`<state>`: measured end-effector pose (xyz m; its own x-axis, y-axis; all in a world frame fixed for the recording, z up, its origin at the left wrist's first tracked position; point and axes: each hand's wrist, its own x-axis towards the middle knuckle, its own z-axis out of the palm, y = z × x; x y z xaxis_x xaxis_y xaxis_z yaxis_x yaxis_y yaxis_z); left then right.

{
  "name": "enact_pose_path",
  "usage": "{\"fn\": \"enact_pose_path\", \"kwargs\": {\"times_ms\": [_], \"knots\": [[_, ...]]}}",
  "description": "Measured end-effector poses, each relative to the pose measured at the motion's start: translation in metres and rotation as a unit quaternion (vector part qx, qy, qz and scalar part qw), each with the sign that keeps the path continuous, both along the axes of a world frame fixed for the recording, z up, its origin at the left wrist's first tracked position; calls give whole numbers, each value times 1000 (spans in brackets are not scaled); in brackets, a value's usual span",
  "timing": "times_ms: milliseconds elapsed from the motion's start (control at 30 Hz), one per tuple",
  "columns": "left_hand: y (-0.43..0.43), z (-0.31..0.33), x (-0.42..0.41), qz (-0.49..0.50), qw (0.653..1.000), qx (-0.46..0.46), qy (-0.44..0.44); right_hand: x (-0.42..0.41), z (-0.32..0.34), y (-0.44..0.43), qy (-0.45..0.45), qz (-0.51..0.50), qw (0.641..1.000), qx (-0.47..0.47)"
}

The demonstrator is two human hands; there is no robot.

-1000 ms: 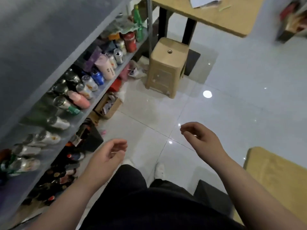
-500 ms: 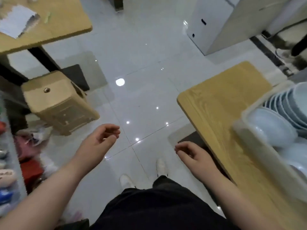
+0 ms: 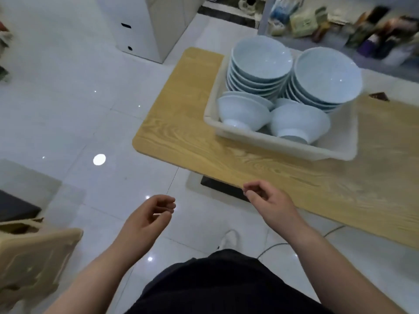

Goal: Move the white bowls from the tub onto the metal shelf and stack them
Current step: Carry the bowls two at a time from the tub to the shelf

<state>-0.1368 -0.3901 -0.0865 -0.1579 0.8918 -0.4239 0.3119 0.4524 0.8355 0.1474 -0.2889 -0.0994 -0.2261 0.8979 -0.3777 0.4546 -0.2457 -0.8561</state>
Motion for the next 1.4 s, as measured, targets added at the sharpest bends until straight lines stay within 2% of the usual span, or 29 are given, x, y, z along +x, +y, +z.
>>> {"fn": "enact_pose_path", "kwargs": {"times_ms": [233, 433, 600, 667, 733, 900, 967, 1133, 1200, 1400], "knots": [[90, 2, 77, -57, 998, 39, -7, 76, -11, 37, 6, -39, 999, 1], [167, 12, 98, -105, 992, 67, -14, 108, -14, 65, 5, -103, 995, -5], [244, 11, 101, -163, 979, 118, 36, 112, -5, 110, -42, -144, 986, 69], [278, 15, 101, -199, 963, 161, 82, 111, 2, 130, -68, -157, 980, 101], [314, 19, 101, -250, 936, 202, 146, 112, 6, 154, -136, -144, 968, 153], [405, 11, 103, -350, 826, 322, 303, 109, 6, 225, -330, -76, 886, 318], [433, 3, 104, -388, 785, 317, 363, 107, 5, 255, -382, -45, 873, 299], [472, -13, 104, -462, 703, 239, 485, 103, 0, 301, -454, 42, 872, 178], [477, -16, 101, -472, 694, 235, 490, 106, 1, 308, -457, 47, 877, 143], [480, -6, 107, -481, 726, 177, 458, 119, 4, 317, -454, 82, 871, 168]]}}
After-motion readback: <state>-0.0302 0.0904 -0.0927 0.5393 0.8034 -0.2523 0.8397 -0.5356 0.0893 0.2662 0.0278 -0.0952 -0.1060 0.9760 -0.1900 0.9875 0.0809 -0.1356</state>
